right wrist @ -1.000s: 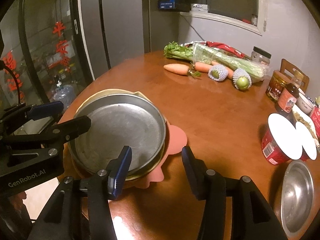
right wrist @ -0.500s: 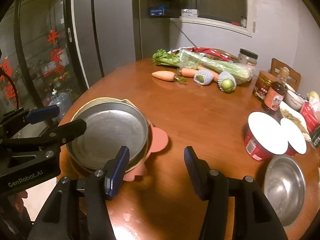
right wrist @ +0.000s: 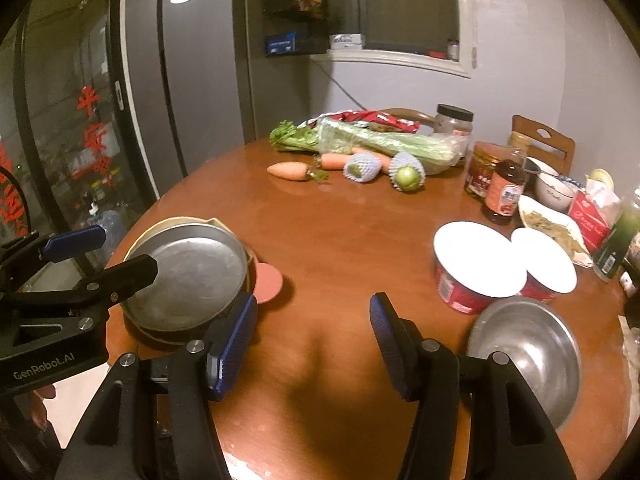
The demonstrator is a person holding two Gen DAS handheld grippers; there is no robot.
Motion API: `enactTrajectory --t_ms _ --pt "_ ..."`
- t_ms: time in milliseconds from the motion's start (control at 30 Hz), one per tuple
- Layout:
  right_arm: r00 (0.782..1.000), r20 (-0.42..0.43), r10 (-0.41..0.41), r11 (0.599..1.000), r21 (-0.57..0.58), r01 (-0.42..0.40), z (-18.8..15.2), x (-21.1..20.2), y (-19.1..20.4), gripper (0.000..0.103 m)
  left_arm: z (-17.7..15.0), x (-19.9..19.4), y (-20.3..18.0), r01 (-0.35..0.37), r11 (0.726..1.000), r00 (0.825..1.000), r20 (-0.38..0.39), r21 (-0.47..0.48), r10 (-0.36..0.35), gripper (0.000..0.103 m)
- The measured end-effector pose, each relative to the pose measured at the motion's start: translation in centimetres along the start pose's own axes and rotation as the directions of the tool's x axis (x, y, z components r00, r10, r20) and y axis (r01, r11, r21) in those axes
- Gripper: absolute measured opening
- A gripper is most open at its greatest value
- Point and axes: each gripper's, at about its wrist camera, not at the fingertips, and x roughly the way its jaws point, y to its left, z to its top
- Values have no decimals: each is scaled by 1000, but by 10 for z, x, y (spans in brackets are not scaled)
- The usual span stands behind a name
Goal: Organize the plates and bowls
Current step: 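Move the right tool toward the steel bowl on the table, then grasp the steel bowl rim with the right tool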
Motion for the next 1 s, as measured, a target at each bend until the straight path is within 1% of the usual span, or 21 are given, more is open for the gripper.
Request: enactTrajectory --t_ms 167,433,600,800,1000 --pt "999 20 -32 999 19 32 -4 -17 -19 61 5 -3 -21 45 999 999 23 9 -46 77" --pt "994 37 -100 992 84 96 -12 -39 -58 61 14 0 -70 108 992 994 19 67 -110 77" --pt "987 40 -156 983 106 151 -19 -48 -82 64 17 10 -94 161 984 987 1 76 -161 77" --pt "975 29 -219 964 159 212 -31 -59 -116 65 17 25 -122 205 973 979 -31 101 -203 77" --pt "966 4 -260 944 210 253 -42 -60 -146 66 15 36 -147 235 963 972 -49 133 -230 78"
